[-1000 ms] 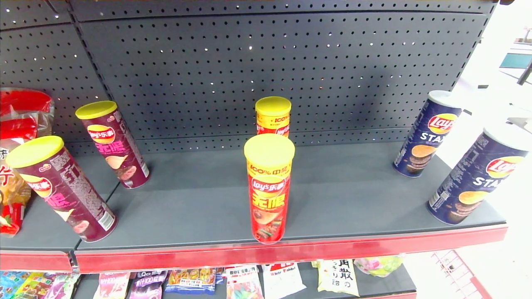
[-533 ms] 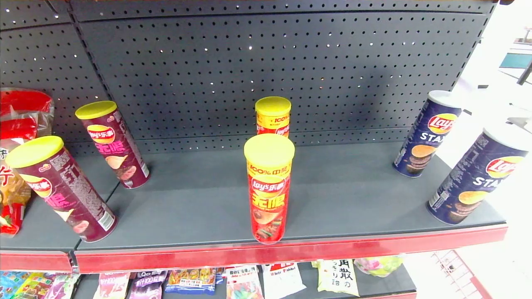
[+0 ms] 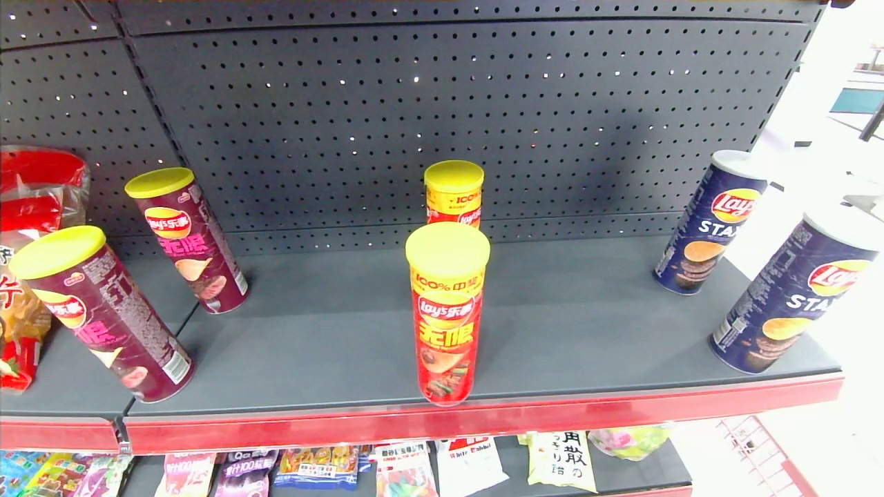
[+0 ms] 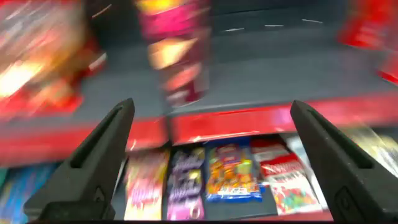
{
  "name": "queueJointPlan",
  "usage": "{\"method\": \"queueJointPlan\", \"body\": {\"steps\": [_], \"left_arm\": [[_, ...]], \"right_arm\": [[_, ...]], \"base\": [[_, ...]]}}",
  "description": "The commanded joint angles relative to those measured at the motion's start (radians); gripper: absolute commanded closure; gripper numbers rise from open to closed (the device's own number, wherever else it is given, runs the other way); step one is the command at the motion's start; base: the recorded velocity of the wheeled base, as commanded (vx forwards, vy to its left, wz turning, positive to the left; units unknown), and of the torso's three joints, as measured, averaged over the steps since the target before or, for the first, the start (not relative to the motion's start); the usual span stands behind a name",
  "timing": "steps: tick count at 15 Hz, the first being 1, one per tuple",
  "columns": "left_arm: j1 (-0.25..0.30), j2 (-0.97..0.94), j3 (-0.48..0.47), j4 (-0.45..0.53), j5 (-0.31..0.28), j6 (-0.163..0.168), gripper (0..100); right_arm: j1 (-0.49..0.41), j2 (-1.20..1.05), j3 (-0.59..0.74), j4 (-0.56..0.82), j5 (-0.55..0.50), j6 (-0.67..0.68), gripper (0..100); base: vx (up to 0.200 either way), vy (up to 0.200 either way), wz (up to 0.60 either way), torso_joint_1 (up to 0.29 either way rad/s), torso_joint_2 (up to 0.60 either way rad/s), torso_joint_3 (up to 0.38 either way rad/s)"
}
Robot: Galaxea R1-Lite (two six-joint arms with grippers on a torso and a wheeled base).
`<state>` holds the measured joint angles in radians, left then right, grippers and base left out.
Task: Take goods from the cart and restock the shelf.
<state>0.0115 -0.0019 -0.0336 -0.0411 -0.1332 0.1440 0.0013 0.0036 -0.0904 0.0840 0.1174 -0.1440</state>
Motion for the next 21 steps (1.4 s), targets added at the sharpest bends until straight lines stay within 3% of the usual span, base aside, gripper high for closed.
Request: {"method": "queueJointPlan", "body": {"steps": [1, 2, 4, 5, 7, 8, 9, 10, 11, 12, 13, 14, 16, 17, 18, 21], "left_arm": [[0.001, 0.002, 0.032, -0.005, 0.010, 0.022, 0], [0.001, 0.002, 0.027, 0.012, 0.115, -0.023, 0], [0.001, 0.002, 0.029, 0.010, 0.210, -0.112, 0], [0.001, 0.002, 0.029, 0.007, 0.156, -0.063, 0], [0.001, 0.002, 0.029, 0.004, -0.026, 0.015, 0], [0.001, 0.002, 0.026, 0.013, -0.039, -0.050, 0], [0.001, 0.002, 0.029, 0.007, 0.090, -0.093, 0], [0.001, 0.002, 0.034, 0.010, 0.188, -0.129, 0], [0.001, 0.002, 0.032, 0.012, 0.214, -0.198, 0], [0.001, 0.002, 0.032, 0.024, 0.213, -0.192, 0], [-0.002, 0.002, 0.032, 0.044, 0.113, -0.136, 0], [-0.008, 0.007, 0.031, 0.049, 0.047, -0.124, 0], [-0.011, 0.003, 0.032, 0.043, 0.066, -0.110, 0], [-0.010, 0.002, 0.032, 0.040, 0.112, -0.093, 0], [-0.008, 0.002, 0.032, 0.038, 0.165, -0.126, 0], [-0.008, 0.002, 0.032, 0.040, 0.167, -0.139, 0]], "right_arm": [[0.000, -0.004, 0.029, -0.013, 0.010, 0.003, 0], [0.000, -0.004, 0.040, -0.027, 0.007, 0.001, 0], [0.000, -0.004, 0.089, -0.152, -0.035, 0.004, 0], [0.000, -0.004, 0.087, -0.136, -0.048, 0.021, 0], [0.000, -0.004, 0.075, -0.107, -0.036, 0.024, 0], [-0.001, -0.004, 0.084, -0.104, -0.094, 0.089, 0], [-0.001, -0.004, 0.090, -0.090, -0.157, 0.126, 0], [-0.001, -0.004, 0.090, -0.090, -0.156, 0.129, 0], [0.000, -0.004, 0.090, -0.089, -0.154, 0.129, 0], [0.002, -0.004, 0.090, -0.089, -0.139, 0.130, 0], [0.002, -0.004, 0.090, -0.089, -0.116, 0.130, 0], [0.002, -0.004, 0.090, -0.089, -0.114, 0.130, 0], [0.000, -0.004, 0.090, -0.089, -0.133, 0.136, 0], [0.000, -0.004, 0.090, -0.089, -0.133, 0.141, 0], [0.000, -0.004, 0.090, -0.089, -0.133, 0.141, 0], [0.000, -0.004, 0.090, -0.089, -0.133, 0.139, 0]], "base": [[0.000, 0.000, 0.00, 0.000, 0.00, 0.000], [0.000, 0.000, 0.00, 0.000, 0.00, 0.000], [0.000, 0.000, 0.00, 0.000, 0.00, 0.000], [0.000, 0.000, 0.00, 0.000, 0.00, 0.000], [0.000, 0.000, 0.00, 0.000, 0.00, 0.000], [0.000, 0.000, 0.00, 0.000, 0.00, 0.000], [0.000, 0.000, 0.00, 0.000, 0.00, 0.000], [0.000, 0.000, 0.00, 0.000, 0.00, 0.000], [0.000, 0.000, 0.00, 0.000, 0.00, 0.000], [0.000, 0.000, 0.00, 0.000, 0.00, 0.000], [0.000, 0.000, 0.00, 0.000, 0.00, 0.000], [0.000, 0.000, 0.00, 0.000, 0.00, 0.000], [0.000, 0.000, 0.00, 0.000, 0.00, 0.000], [0.000, 0.000, 0.00, 0.000, 0.00, 0.000], [0.000, 0.000, 0.00, 0.000, 0.00, 0.000], [0.000, 0.000, 0.00, 0.000, 0.00, 0.000]]}}
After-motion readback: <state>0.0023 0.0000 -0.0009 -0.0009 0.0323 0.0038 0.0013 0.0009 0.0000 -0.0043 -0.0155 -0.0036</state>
